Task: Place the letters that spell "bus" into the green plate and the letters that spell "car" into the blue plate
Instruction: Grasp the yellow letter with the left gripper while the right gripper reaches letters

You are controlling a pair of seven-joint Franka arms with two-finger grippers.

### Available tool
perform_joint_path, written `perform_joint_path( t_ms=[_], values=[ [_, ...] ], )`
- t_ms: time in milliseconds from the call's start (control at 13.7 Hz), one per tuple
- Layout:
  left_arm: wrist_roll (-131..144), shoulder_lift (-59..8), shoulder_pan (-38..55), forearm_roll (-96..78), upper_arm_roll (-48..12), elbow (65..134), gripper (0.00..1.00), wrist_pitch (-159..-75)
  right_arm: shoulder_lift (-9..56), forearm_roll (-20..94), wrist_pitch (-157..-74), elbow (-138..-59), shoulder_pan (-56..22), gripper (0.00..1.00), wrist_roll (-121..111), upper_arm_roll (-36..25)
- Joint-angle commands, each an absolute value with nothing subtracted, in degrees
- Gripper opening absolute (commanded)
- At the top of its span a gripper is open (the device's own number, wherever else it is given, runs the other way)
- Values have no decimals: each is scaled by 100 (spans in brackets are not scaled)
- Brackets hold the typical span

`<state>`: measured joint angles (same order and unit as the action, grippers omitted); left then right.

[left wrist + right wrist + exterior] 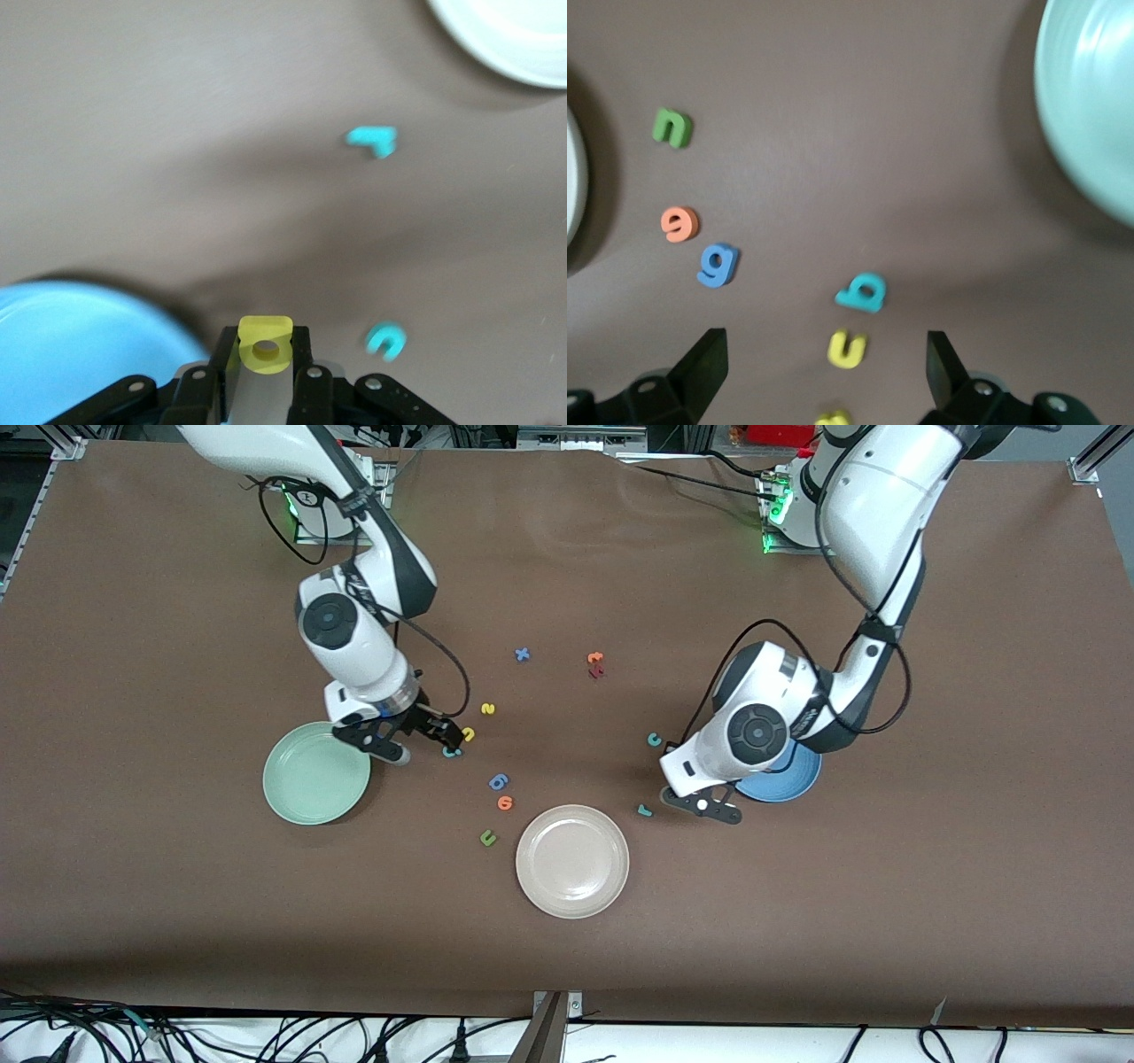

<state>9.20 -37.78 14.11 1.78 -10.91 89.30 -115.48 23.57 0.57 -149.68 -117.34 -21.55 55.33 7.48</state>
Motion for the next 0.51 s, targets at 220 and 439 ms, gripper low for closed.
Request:
perform_joint_path(
  t_ms=[220, 439],
  values=[
    [536, -3823, 870, 606, -1108, 9228, 26, -11294, 2865, -9, -15434, -11725, -2408, 88, 6293, 695],
    [536, -3823, 791, 896, -1116, 9334, 100, -11312, 2971, -9, -15442, -11716, -2408, 84, 6302, 694]
  ],
)
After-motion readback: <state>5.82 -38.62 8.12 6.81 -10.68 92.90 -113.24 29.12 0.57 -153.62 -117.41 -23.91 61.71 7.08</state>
